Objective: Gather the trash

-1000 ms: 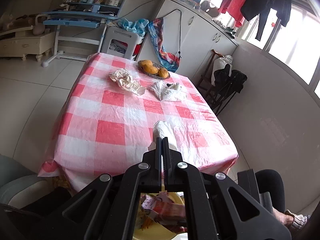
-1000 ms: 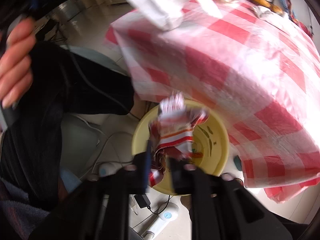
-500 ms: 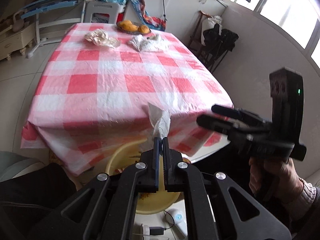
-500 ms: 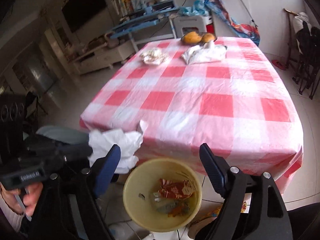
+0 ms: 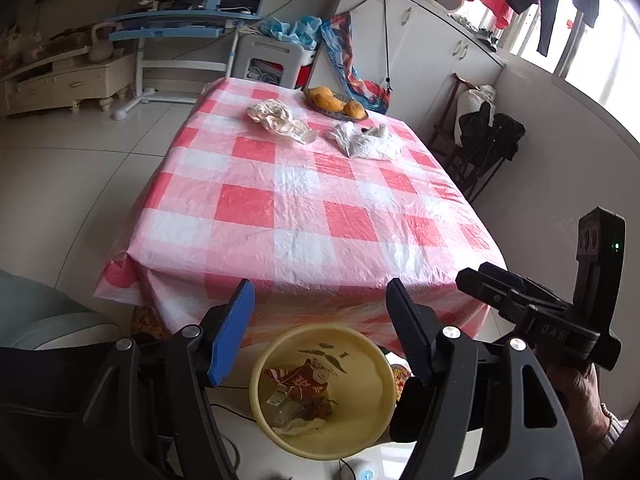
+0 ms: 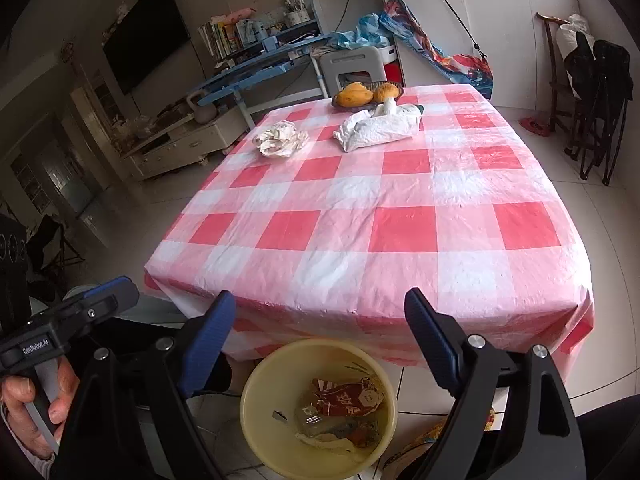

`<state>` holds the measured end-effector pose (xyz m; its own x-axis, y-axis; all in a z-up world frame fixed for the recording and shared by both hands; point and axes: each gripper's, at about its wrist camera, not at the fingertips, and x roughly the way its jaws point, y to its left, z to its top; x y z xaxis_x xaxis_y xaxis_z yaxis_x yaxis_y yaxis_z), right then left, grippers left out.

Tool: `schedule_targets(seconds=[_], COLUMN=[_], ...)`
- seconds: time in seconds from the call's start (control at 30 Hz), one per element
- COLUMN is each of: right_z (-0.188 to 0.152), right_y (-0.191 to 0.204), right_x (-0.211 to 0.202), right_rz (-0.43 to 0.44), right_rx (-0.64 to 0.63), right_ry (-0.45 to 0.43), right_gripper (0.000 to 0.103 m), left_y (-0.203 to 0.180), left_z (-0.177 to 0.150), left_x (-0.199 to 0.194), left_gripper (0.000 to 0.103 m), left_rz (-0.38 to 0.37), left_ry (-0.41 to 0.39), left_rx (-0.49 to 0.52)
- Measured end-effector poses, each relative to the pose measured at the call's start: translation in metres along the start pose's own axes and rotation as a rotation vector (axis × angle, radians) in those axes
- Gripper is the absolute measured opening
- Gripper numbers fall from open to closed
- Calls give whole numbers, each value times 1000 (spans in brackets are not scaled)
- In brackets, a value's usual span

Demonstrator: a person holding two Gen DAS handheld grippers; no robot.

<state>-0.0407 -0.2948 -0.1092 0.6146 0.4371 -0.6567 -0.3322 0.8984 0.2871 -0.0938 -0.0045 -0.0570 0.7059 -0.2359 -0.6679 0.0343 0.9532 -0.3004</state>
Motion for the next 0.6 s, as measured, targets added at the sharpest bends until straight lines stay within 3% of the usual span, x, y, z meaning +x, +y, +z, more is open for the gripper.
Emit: schedule_targets(seconds=[0.23, 0.6], right_z=[-1, -2], right_y=[9, 14], right_x=[1, 2], right_rz=[-22, -44], right_rx=[-50, -75], right_ry=[-13, -23], right_gripper=[84, 86], left_y=[-2, 1], left_z=[4, 5], left_x=[-12, -13], left_gripper=[75, 81], left_rz=[87, 139], left_ry=[-98, -124], left_rx=[23, 11])
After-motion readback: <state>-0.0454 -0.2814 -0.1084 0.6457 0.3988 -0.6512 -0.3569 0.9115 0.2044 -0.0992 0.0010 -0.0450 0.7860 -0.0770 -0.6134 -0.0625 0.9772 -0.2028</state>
